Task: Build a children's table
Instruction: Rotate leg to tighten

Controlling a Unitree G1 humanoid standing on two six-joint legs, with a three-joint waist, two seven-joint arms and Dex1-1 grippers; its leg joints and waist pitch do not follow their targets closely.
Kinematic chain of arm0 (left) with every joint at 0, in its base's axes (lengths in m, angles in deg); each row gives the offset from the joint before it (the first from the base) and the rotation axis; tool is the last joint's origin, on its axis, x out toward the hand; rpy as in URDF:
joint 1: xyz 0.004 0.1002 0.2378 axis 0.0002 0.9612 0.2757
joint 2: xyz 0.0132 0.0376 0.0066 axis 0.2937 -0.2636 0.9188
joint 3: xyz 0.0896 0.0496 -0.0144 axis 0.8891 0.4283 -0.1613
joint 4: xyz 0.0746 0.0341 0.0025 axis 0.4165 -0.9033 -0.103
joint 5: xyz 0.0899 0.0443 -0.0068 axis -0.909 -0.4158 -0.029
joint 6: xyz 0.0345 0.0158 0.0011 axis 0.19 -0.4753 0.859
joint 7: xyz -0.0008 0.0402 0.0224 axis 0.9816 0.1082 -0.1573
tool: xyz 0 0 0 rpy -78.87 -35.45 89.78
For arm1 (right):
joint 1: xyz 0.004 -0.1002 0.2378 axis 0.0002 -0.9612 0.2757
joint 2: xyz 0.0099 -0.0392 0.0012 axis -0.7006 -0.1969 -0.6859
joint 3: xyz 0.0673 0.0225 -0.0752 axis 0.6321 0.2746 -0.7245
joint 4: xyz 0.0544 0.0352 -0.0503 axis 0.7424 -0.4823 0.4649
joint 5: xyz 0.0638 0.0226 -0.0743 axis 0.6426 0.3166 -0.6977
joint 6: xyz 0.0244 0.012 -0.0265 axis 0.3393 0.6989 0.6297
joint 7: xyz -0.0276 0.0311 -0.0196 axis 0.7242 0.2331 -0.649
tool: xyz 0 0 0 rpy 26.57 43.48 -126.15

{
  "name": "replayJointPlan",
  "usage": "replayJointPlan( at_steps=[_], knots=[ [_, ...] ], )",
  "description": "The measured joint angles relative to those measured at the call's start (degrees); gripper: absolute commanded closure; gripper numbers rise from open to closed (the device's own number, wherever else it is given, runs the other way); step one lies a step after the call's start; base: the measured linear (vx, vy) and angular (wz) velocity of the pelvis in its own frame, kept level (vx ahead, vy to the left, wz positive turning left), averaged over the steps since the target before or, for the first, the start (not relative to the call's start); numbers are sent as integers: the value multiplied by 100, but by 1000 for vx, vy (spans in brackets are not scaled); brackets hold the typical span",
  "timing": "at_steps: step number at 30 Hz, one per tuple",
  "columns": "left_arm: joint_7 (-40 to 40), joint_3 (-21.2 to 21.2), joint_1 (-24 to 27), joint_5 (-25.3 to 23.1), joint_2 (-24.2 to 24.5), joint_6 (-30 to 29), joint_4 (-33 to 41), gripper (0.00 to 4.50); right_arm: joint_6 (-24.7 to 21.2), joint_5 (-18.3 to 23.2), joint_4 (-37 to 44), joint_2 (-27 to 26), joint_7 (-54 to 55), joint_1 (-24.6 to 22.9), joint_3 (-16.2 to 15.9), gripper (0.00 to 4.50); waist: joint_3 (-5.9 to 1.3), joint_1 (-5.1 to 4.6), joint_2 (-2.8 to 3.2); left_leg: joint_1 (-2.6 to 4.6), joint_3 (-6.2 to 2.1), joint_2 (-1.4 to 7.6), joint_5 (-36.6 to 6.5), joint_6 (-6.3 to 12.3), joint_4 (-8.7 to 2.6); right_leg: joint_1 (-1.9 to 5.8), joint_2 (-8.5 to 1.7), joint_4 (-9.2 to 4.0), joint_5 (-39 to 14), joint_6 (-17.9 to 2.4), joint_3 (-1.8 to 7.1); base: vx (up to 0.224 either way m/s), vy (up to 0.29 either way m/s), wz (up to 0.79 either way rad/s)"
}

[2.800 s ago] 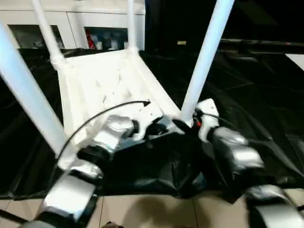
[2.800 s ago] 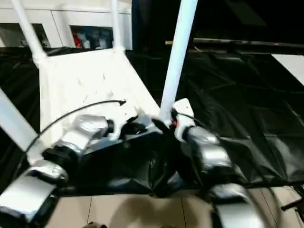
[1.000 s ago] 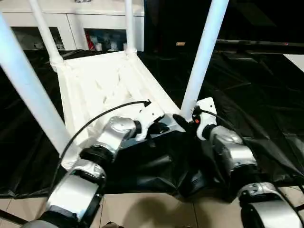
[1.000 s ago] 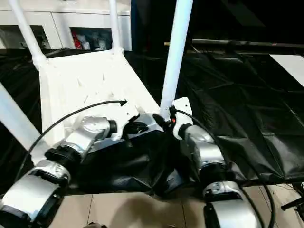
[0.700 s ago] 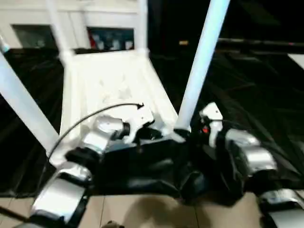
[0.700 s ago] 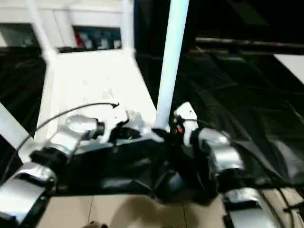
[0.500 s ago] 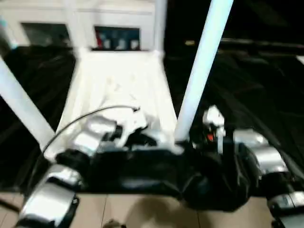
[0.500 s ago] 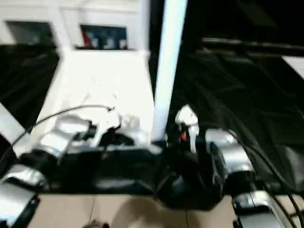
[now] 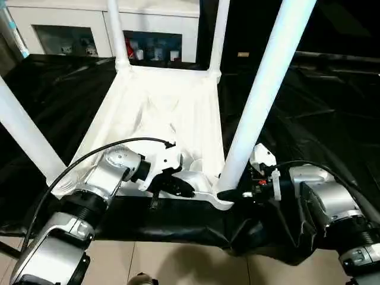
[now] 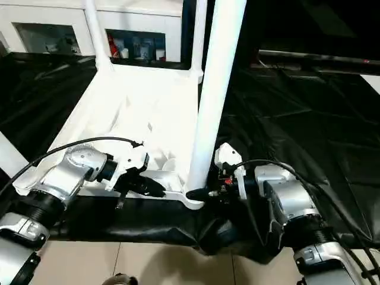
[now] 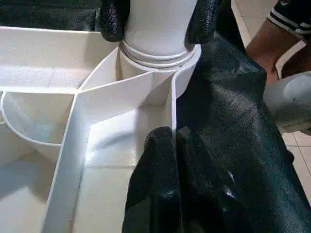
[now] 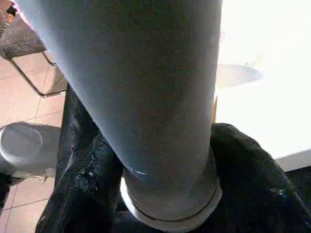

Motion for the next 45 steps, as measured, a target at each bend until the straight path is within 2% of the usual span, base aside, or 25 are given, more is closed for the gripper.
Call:
replayJointPlan(
  at_steps=[3, 9, 13, 16, 17, 23, 27, 30, 33, 36, 40, 45],
  knots=[
    [-624, -138, -96, -86, -210, 36, -318, 450, 199, -147, -181, -253, 737, 3, 226, 209, -4, -34, -17, 8, -2, -1, 0, 0, 9, 5, 0, 5, 0, 1, 4, 0, 0, 0],
    [-2391, -342, -573, -340, -977, 4, -1270, 450, 270, -353, -751, -1076, 3168, 171, 910, 231, -6, -255, -65, 18, -15, -6, 1, -1, 26, 5, 0, -7, -17, 29, 6, 0, 0, 0],
    [-3289, -453, -801, -412, -1361, 17, -1763, 450, 416, -405, -1156, -1692, 4628, 382, 1254, 245, -10, -351, -68, 19, -28, -7, 0, -1, 29, 2, 1, -13, -17, 30, -2, 0, 0, 0],
    [-3513, -488, -870, -452, -1458, 154, -1966, 450, 506, -494, -1311, -1836, 4967, 485, 1307, 245, -11, -382, -66, 18, -34, -7, 0, 0, 27, 6, 2, -24, -17, 29, -9, 0, 0, 0],
    [-3514, -488, -873, -463, -1459, 190, -1984, 450, 521, -503, -1311, -1836, 4966, 482, 1307, 190, -11, -384, -66, 18, -34, -7, 0, 0, 26, 7, 2, -27, -17, 29, -10, 0, 0, 0],
    [-3384, -447, -872, -565, -1416, 461, -2030, 450, 618, -484, -1177, -1736, 4548, 340, 1314, 135, -15, -374, -59, 15, -29, -8, 0, 0, 9, 14, 3, -58, 17, 1, -11, 0, 0, 0],
    [-3220, -412, -872, -603, -1364, 609, -2033, 450, 622, -411, -1066, -1525, 4064, 259, 1253, 130, -16, -345, -56, 15, -28, -6, 0, 0, -4, 11, 3, -57, 37, 1, -16, 0, 0, 0],
    [-2860, -337, -871, -606, -1286, 786, -2029, 450, 537, -261, -585, -629, 2777, -75, 1069, 130, -13, -229, -37, 10, -19, -3, 0, 0, -8, 22, 2, -59, 51, -19, -15, 0, 0, 0],
    [-2557, -335, -870, -583, -1150, 913, -2025, 450, 414, -91, -162, 122, 1474, -376, 876, 130, -13, -167, -38, 5, -16, 0, 1, 1, -10, 21, 2, -59, 54, -20, -17, 0, 0, 0],
    [-2313, -338, -871, -531, -1036, 977, -2007, 450, 262, 10, -100, 504, 724, -545, 781, 130, -10, -171, -34, -2, -17, 2, 0, 2, -4, 10, 2, -59, 54, -20, -22, 0, 0, 0],
    [-1942, -342, -852, -471, -899, 981, -1951, 450, 206, 85, -51, 767, 483, -549, 800, 130, -10, -151, -33, -2, -16, 10, 0, 2, -7, 4, 4, -58, 53, -19, -32, 0, 0, 0],
    [-1412, -309, -753, -417, -712, 982, -1741, 450, 93, 153, 60, 871, 273, -530, 809, 130, -10, -74, -33, -5, -14, 8, 0, 1, -6, 6, 0, -59, 52, -18, -33, 0, 0, 0]
  ],
)
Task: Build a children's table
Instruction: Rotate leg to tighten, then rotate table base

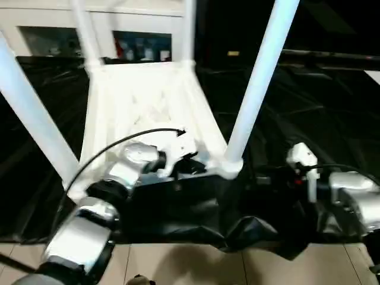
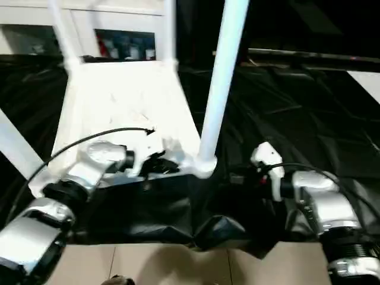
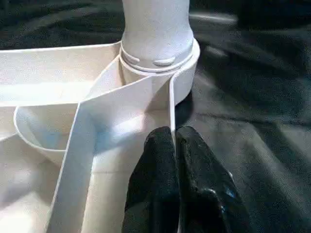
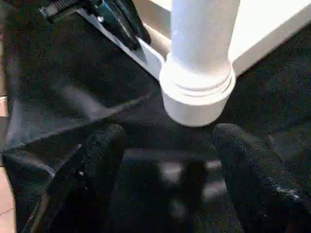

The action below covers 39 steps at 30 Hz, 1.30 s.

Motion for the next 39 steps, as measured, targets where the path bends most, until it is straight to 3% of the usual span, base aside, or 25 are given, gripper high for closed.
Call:
replayJointPlan(
  at_steps=[5, 7, 10, 15, 20, 26, 27, 33, 39],
  knots=[
    [-10, 38, 112, 6, 31, 31, 192, 450, -326, 216, 406, -1, -237, -34, -32, 130, 1, 53, 2, -3, 3, -2, -1, 1, 1, 1, -3, -4, 1, -1, 2, 0, 0, 0],
    [-52, -18, 209, 21, 28, -99, 367, 406, -442, 290, 647, -101, -252, -117, -148, 127, 1, 59, 1, -3, 1, 2, 0, 0, -1, 0, 0, -3, 0, -1, -1, 0, 0, 0],
    [-84, -140, 374, 229, 13, -364, 836, 378, -560, 351, 745, -304, -312, -207, -385, 127, 5, 61, 8, -4, 1, 1, 0, 0, -1, -2, 0, -1, 0, -1, -1, 0, 0, 0],
    [-156, -423, 936, 567, 294, -1088, 2244, 348, -657, 351, 866, -496, -348, -229, -560, 127, 5, 26, 10, 5, 1, 1, 0, -1, -3, 0, 0, 2, 0, 0, 1, 0, 0, 0],
    [-283, -650, 2002, 836, 578, -1936, 3699, 305, -596, 353, 830, -1019, 66, -136, -572, 127, 14, -47, -7, 10, -3, 2, 1, -4, -13, -7, 2, 5, -2, 4, 0, 0, 0, 0],
    [-762, -1298, 3428, 974, 1022, -2694, 4992, 254, -9, 90, -80, -1704, 1082, 363, -517, 127, 50, -123, -71, 5, -2, -1, 2, -6, -22, -20, 8, 4, -19, 32, 11, 0, 0, 0],
    [-844, -1449, 3759, 991, 1114, -2821, 5220, 249, 141, 3, -434, -1910, 1506, 588, -431, 127, 60, -175, -76, 4, -1, -3, 2, -7, -22, -25, 8, 4, -26, 43, 17, 0, 0, 0],
    [-999, -1931, 4650, 1205, 1410, -3285, 6083, 208, 730, -306, -1593, -2252, 3005, 1376, -104, 127, 129, -214, -164, -10, 3, -9, 2, -7, -22, -35, 15, -1, -28, 46, 42, 0, 0, 0],
    [-731, -2397, 5605, 1605, 1977, -3817, 6975, 163, 1205, -517, -2668, -2469, 4274, 1964, 119, 127, 134, -256, -182, -25, 13, -15, 2, -7, -23, -64, 24, 3, -30, 49, 78, 0, 0, 0]
  ],
)
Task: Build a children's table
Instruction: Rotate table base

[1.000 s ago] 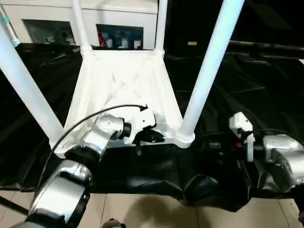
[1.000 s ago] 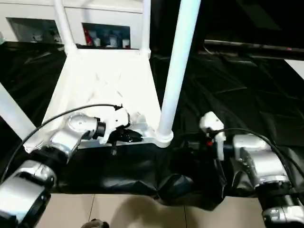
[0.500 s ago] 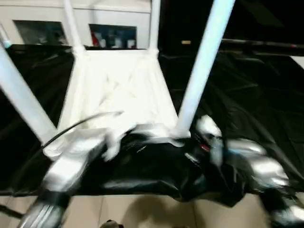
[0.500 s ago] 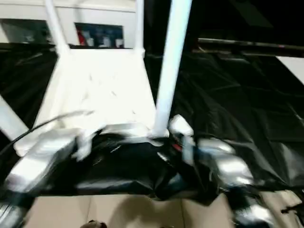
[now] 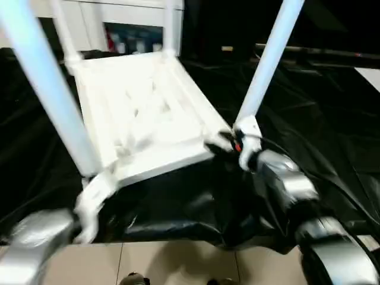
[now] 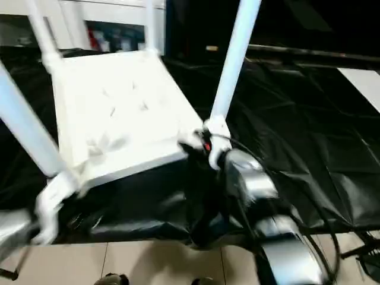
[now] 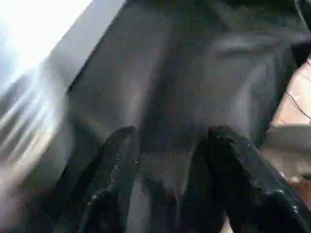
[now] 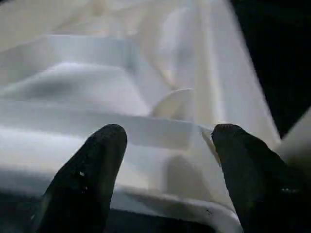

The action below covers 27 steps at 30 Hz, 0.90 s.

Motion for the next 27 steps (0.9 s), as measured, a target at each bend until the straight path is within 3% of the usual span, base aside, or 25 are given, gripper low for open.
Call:
replayJointPlan(
  at_steps=[3, 5, 8, 11, 13, 16, 19, 27],
  knots=[
    [125, -337, 377, 189, 261, -205, 289, 145, 257, -13, -438, -41, 410, 223, 223, 127, 1, -9, -13, -6, 5, 0, 0, 0, 0, -13, 10, 5, -2, 3, 22, 0, 0, 0],
    [111, -656, 338, 315, 293, -266, 264, 129, 373, -8, -492, -40, 382, 241, 273, 127, -1, -6, -16, -11, 4, 3, 0, 0, 0, -16, 24, 6, 2, -3, 35, 0, 0, 0],
    [49, -1008, -86, 567, 290, -230, 256, 108, 510, 5, -470, -68, 193, 200, 264, 127, -3, 1, -19, -11, 2, 3, 0, -1, 0, -15, 32, 17, 14, -22, 53, 0, 0, 0],
    [-100, -1052, -535, 869, 52, -165, 228, 87, 610, 10, -348, -47, 84, -1, 261, 127, -7, 23, -24, -10, 5, 2, 0, -1, 2, -12, 31, 20, 15, -24, 55, 0, 0, 0],
    [-304, -982, -1130, 1185, -400, -161, 215, 73, 785, -34, -240, -59, 93, -276, 239, 127, -13, 67, -33, -10, 5, 4, 0, -1, 16, -7, 30, 36, 14, -23, 56, 0, 0, 0],
    [-427, -815, -1626, 1568, -738, -282, 290, 46, 963, -110, -176, -70, 246, -538, 212, 127, -14, 39, -29, -6, 9, 4, 0, -1, 45, -11, 27, 69, 14, -23, 64, 0, 0, 0],
    [-469, -643, -1898, 1684, -1043, -334, 215, 10, 971, -205, -135, 39, 469, -650, 277, 127, -18, -1, -25, -1, -3, 8, 1, -2, 70, -8, 29, 91, 15, -22, 59, 0, 0, 0],
    [-377, 254, -2636, 1734, -1469, -304, -233, 3, 930, -314, -447, -220, 739, -524, 229, 127, -20, -29, -9, -1, -9, 7, 1, -2, 87, -6, 29, 96, 34, -4, 61, 0, 0, 0]
  ],
)
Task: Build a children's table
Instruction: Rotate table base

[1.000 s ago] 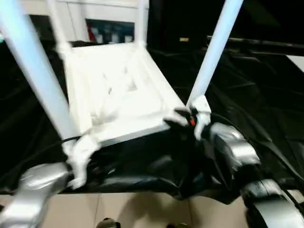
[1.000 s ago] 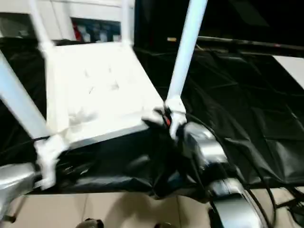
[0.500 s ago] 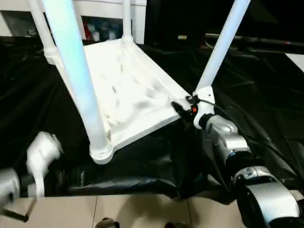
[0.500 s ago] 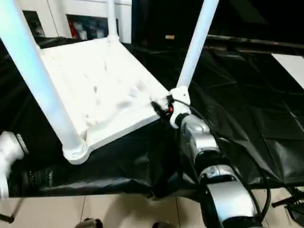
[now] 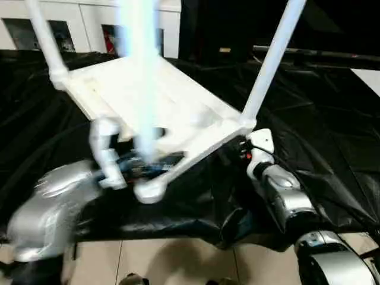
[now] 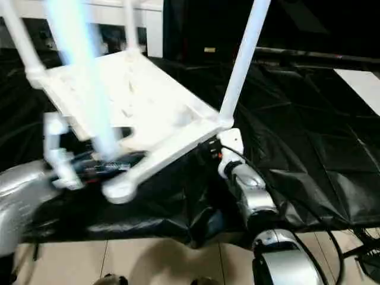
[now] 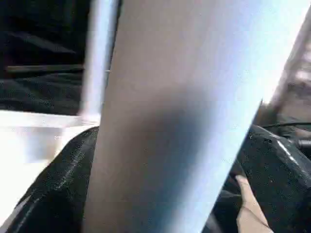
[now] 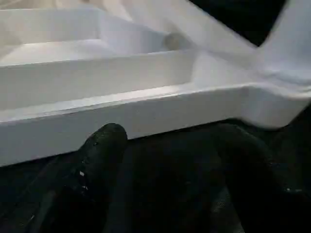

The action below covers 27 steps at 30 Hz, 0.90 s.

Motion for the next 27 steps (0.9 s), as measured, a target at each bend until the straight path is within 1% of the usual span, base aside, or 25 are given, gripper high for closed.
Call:
replayJointPlan(
  at_steps=[1, 5, 8, 9, 12, 15, 21, 25, 27],
  knots=[
    [35, 163, -133, -7, -59, 2, -112, 3, -4, -66, -97, -72, -30, 110, -43, 127, 0, -17, -1, -2, -1, 0, 0, 0, 1, -1, 0, 0, 10, -10, -1, 0, 0, 0],
    [112, 489, -439, -82, -257, 96, -429, 3, -27, -209, -312, -114, -121, 340, -131, 127, -2, -67, -4, -4, -3, 1, 0, 0, 14, 0, 0, -1, 22, -18, 0, 0, 0, 0],
    [166, 738, -655, -196, -421, 276, -699, 3, -30, -267, -455, -145, -123, 421, -140, 127, -3, -85, -5, -2, -3, 1, 1, 0, 20, -2, 0, -1, 26, -19, -1, 0, 0, 0],
    [226, 869, -814, -268, -481, 376, -898, 3, -32, -315, -573, -144, -116, 499, -139, 127, -6, -85, -10, -6, -4, 2, 1, 1, 22, -5, 0, -1, 26, -19, -4, 0, 0, 0],
    [314, 1110, -1080, -410, -613, 557, -1206, 3, -31, -337, -653, -153, -114, 572, -137, 127, -6, -100, -11, -8, 0, 4, -1, 2, 21, -11, 0, -4, 26, -19, -3, 0, 0, 0],
    [394, 1276, -1294, -476, -736, 747, -1527, 3, -29, -392, -739, -152, -118, 646, -137, 127, -6, -95, -11, -9, 1, 6, -1, 2, 17, -14, 1, -2, 26, -19, -5, 0, 0, 0],
    [324, 1457, -1712, -830, -1077, 1291, -2284, 3, -3, -421, -758, -124, -296, 673, -138, 127, -6, -80, -10, -7, 0, 6, 0, 2, 27, -9, 0, 0, 29, -23, -4, 0, 0, 0],
    [20, 1562, -1981, -1182, -1208, 1795, -2852, 3, 33, -421, -765, -121, -397, 673, -134, 127, -6, -82, -10, -3, 0, 6, 0, 2, 32, -7, 0, 1, 37, -30, -3, 0, 0, 0],
    [-97, 1577, -2044, -1313, -1212, 1924, -3073, 3, 33, -408, -770, -108, -514, 673, -117, 127, -6, -84, -10, -3, -2, 6, 1, 2, 32, -8, 0, 1, 39, -30, -5, 0, 0, 0]
  ],
)
